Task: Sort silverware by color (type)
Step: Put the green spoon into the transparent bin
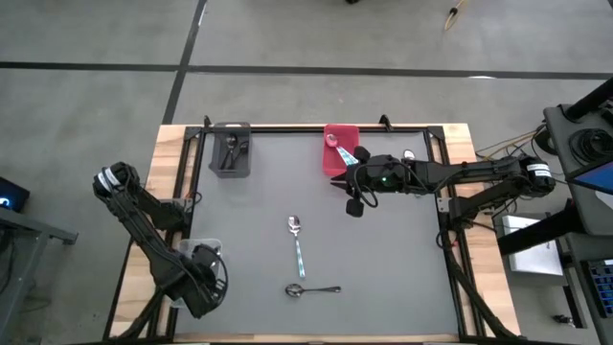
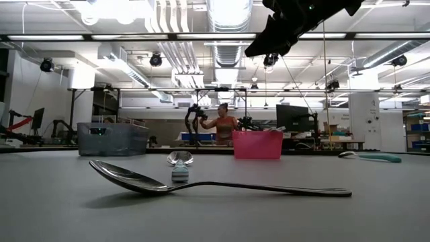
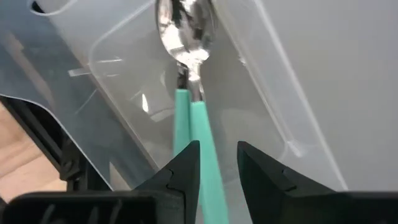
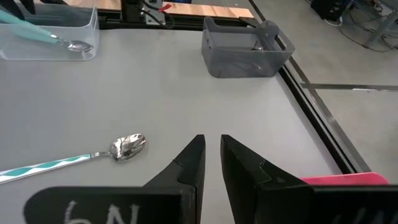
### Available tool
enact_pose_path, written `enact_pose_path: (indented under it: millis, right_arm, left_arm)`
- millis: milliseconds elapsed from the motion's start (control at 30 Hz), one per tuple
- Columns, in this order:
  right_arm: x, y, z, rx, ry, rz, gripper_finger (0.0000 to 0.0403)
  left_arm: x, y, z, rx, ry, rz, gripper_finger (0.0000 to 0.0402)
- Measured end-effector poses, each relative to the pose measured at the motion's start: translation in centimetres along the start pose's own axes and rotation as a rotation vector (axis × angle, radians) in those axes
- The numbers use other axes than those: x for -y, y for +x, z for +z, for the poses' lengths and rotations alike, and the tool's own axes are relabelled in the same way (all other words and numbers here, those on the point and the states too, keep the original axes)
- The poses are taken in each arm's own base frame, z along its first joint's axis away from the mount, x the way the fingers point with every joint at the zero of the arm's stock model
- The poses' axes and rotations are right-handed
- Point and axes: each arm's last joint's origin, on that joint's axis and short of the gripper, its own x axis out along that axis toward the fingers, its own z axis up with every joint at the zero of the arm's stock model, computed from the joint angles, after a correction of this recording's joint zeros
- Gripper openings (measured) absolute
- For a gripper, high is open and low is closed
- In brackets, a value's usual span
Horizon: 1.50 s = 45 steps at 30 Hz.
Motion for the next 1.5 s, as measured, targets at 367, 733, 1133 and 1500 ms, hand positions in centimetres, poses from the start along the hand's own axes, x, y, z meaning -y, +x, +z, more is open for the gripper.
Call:
enact_pose_path:
  millis: [367, 733, 1133, 1500]
  right_arm:
    - [0.0, 0.0, 0.0, 0.000, -0.002, 0.000, 0.0043]
    - [0.0, 0.0, 0.0, 0.000, -0.003, 0.000, 0.0043]
    - [0.0, 0.0, 0.0, 0.000, -0.003, 0.000, 0.0043]
    - [0.0, 0.0, 0.0, 0.000, -0.003, 0.000, 0.0043]
  left_arm:
    - [-0.2, 1.8, 0.1, -0.020, -0.014, -0.006, 0.0158]
    - [-0.5, 3.1, 0.3, -0.016, -0.017, -0.010, 0.0153]
    - [-0.6, 3.6, 0.3, -0.016, -0.022, -0.010, 0.0153]
    - [-0.8, 3.8, 0.4, -0.013, -0.030, -0.002, 0.0118]
